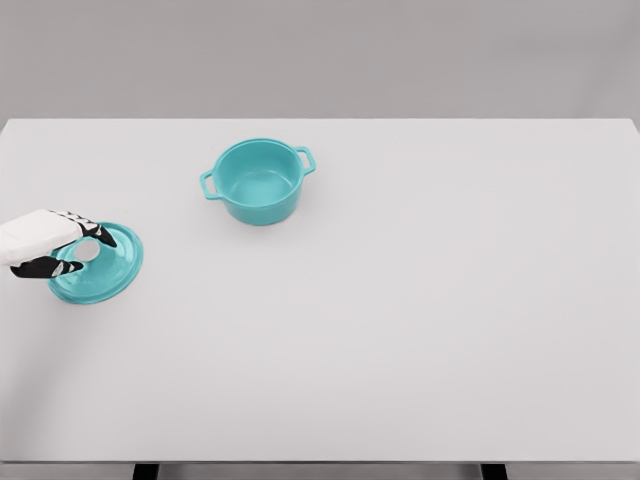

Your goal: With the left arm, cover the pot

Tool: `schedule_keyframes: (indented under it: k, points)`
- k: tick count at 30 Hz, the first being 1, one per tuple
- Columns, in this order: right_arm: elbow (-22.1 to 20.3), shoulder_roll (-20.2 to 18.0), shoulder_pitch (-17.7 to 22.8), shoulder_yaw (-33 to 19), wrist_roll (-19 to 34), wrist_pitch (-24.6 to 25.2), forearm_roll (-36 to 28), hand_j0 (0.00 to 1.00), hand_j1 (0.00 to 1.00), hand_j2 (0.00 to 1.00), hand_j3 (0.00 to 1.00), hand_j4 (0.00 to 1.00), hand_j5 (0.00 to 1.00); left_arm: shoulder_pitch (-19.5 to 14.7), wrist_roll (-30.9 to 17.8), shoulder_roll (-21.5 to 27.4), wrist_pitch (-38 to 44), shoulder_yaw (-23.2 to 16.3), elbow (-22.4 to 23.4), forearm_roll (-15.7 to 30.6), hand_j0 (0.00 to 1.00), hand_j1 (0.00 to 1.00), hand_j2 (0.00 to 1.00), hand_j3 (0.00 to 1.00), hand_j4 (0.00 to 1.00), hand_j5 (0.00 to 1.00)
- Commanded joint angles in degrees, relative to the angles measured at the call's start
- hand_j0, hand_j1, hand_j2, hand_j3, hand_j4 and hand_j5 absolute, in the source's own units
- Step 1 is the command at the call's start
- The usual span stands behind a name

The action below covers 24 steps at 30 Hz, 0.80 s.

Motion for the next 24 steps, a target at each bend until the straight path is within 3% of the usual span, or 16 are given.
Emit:
schedule_keyframes:
  k: [1,24]
  points:
    - [-0.05,0.00,0.00,0.00,0.01,0.00,0.00,1.00,1.00,1.00,1.00,1.00,1.00,0.00,0.02,0.06,0.15,-0.01,0.01,0.33,0.64,0.64,0.64,0.64,0.64,0.64]
    - [0.04,0.00,-0.09,0.00,0.01,0.00,0.00,1.00,1.00,1.00,1.00,1.00,1.00,0.00,0.02,0.15,0.15,-0.37,-0.16,0.33,0.52,0.52,0.52,0.52,0.52,0.52]
